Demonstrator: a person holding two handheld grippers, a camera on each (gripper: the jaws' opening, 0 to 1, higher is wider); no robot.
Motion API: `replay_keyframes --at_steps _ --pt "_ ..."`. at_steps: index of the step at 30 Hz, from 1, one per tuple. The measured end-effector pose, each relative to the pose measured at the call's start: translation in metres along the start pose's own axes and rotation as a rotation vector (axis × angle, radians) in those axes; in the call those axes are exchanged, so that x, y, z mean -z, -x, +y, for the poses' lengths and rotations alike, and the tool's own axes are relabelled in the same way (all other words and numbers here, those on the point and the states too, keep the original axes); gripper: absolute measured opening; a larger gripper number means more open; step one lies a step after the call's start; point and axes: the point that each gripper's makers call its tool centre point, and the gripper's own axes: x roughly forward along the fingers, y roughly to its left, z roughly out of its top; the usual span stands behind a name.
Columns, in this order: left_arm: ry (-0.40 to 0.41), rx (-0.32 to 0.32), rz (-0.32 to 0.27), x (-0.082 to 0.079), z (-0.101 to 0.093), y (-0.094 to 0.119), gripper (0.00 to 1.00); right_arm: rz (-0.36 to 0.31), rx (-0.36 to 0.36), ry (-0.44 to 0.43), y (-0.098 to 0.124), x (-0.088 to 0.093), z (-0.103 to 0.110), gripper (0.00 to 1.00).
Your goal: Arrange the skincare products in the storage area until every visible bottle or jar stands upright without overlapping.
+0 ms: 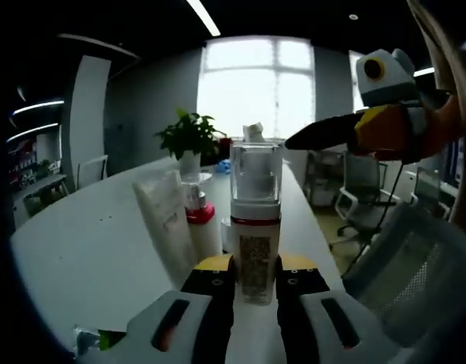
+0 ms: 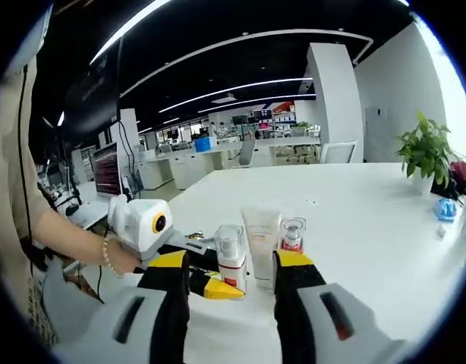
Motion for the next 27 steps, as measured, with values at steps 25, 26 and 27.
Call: replay_keyframes --at_steps 25,26,27 --pt "0.016 0.112 -0.008 0.051 0.01 -0.034 0.16 0.121 0.127 -0.091 -0.006 0.065 -0.055 0.73" --pt "0.014 0.107 -0.01 0.052 0.011 -0.035 0.16 0.121 0.126 -0.09 -0.007 0.066 -0.055 0.75" --pt "0.013 0.112 -0.01 0.053 0.011 -0.035 0.16 0.122 0.129 -0.089 -0.007 0.067 -0.056 0.76"
